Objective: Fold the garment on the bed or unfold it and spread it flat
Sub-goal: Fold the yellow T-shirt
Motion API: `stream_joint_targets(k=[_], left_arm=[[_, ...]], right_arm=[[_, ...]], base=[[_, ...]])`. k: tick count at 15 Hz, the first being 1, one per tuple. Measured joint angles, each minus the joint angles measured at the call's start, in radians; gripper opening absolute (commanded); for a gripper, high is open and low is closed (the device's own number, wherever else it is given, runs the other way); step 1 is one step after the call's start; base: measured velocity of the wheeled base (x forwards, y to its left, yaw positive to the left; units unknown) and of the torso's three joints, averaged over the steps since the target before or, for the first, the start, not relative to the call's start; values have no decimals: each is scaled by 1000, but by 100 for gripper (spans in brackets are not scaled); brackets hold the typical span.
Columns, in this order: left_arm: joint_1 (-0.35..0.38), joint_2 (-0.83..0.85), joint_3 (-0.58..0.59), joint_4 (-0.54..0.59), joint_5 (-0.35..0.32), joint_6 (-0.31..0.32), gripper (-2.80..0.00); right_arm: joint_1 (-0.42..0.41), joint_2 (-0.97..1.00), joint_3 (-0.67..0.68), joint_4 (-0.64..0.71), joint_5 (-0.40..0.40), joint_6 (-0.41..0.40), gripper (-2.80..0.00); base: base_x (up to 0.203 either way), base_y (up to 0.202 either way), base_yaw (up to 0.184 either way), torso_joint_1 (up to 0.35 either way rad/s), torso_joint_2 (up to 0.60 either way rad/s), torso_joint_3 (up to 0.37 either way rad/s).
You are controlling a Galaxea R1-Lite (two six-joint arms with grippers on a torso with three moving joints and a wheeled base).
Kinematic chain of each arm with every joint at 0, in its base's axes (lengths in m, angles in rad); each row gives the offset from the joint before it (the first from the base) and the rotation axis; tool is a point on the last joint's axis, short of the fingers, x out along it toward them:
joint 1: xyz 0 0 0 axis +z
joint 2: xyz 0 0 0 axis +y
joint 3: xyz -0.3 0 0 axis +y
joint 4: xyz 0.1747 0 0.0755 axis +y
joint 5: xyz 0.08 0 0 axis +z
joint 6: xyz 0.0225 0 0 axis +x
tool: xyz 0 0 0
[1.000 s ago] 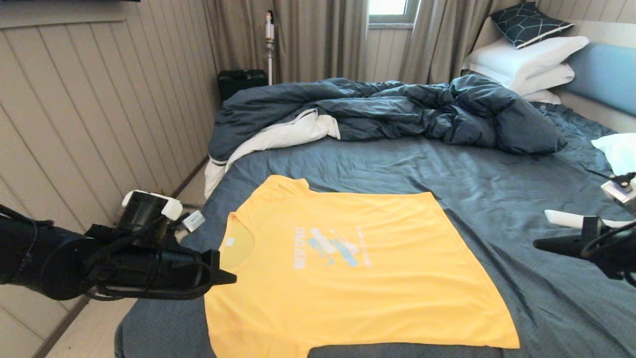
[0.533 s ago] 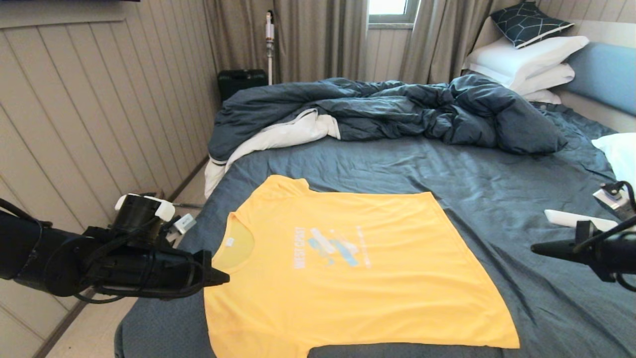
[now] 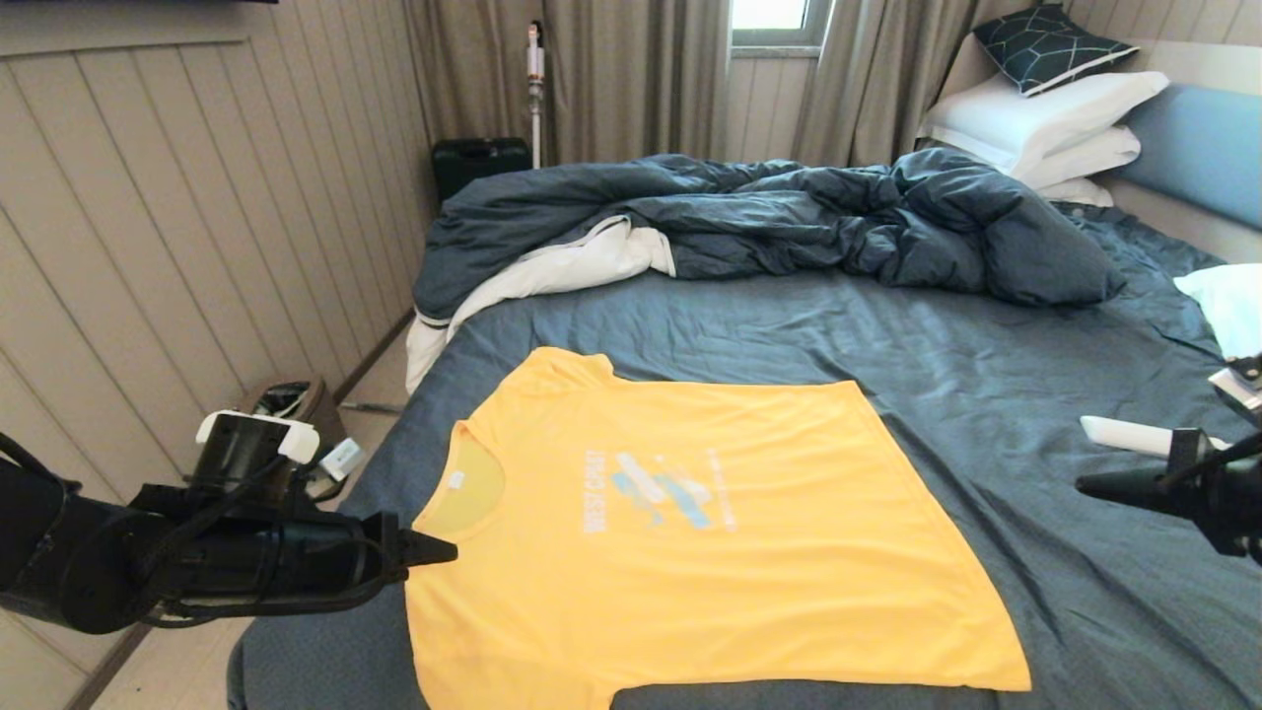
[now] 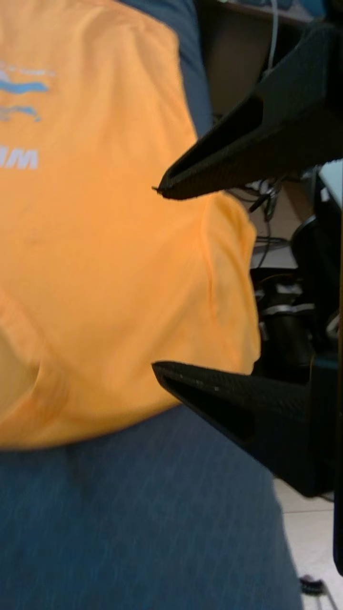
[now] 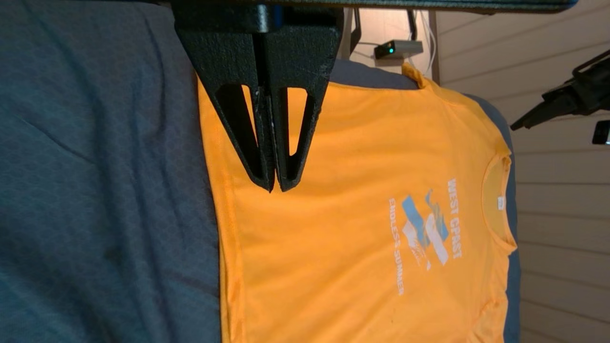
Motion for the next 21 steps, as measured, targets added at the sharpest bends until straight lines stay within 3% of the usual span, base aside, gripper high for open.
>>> stream_joint_targets(k=[5, 8, 13, 19, 21], left_arm=[[32, 52, 111, -283, 2, 4, 0], [60, 54, 124, -298, 6, 21, 0], [123, 107, 201, -344, -9, 123, 0], [83, 167, 232, -381, -41, 119, 0], [69, 152, 234, -375, -67, 79, 0]], right_arm=[[-56, -32, -18, 1, 18, 47, -280], [-88, -73, 0, 27, 29, 64, -280], [-96, -106, 1, 100, 20, 74, -280], [-99, -72, -20, 97, -1, 74, -280], [-98, -53, -26, 92, -1, 73, -280]], base=[[0, 0, 0, 0, 0, 0], [0, 0, 0, 0, 0, 0], [0, 0, 0, 0, 0, 0], [0, 0, 0, 0, 0, 0], [0, 0, 0, 0, 0, 0]])
